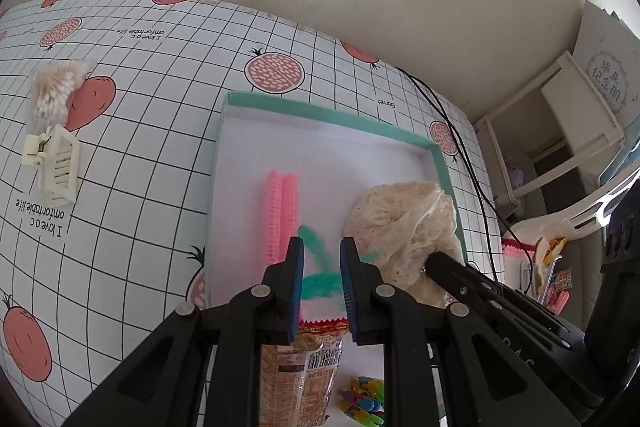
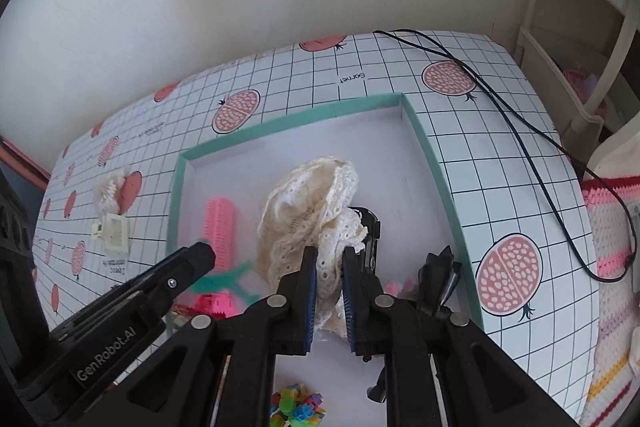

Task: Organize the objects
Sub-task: 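Open both grippers to drop the lace bag and green toy in the tray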

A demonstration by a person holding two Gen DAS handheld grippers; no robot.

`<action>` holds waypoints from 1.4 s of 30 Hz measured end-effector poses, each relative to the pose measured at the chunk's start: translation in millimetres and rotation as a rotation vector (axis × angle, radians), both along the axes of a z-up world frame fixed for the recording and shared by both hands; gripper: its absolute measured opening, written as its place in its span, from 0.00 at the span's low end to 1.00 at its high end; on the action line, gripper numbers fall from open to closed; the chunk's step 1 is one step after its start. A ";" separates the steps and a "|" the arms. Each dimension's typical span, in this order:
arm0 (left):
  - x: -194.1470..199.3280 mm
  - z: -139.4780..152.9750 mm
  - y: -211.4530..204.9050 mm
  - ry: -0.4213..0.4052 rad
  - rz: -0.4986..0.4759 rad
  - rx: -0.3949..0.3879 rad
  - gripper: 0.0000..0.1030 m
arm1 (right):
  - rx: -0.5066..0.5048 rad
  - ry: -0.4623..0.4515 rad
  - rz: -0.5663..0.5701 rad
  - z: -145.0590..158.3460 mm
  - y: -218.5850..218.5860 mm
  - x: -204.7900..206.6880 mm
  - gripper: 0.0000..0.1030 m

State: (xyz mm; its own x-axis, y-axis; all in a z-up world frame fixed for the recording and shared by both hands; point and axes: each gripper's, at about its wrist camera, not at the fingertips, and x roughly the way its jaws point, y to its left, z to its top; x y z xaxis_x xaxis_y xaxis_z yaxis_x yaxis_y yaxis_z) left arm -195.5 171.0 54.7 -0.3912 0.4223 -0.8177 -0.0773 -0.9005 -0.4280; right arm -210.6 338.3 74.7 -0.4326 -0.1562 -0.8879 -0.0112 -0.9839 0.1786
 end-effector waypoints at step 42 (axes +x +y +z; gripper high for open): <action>-2.7 42.0 -38.7 0.065 0.091 -0.217 0.70 | 0.083 0.071 0.043 41.1 -29.4 4.1 0.61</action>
State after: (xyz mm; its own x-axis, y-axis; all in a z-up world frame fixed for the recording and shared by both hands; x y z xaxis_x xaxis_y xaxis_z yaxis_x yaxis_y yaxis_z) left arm -198.2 132.3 96.7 -0.4745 0.1997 -0.8573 -0.0128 -0.9754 -0.2201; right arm -206.5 308.9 115.8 -0.4896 -0.1031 -0.8658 0.0414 -0.9946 0.0950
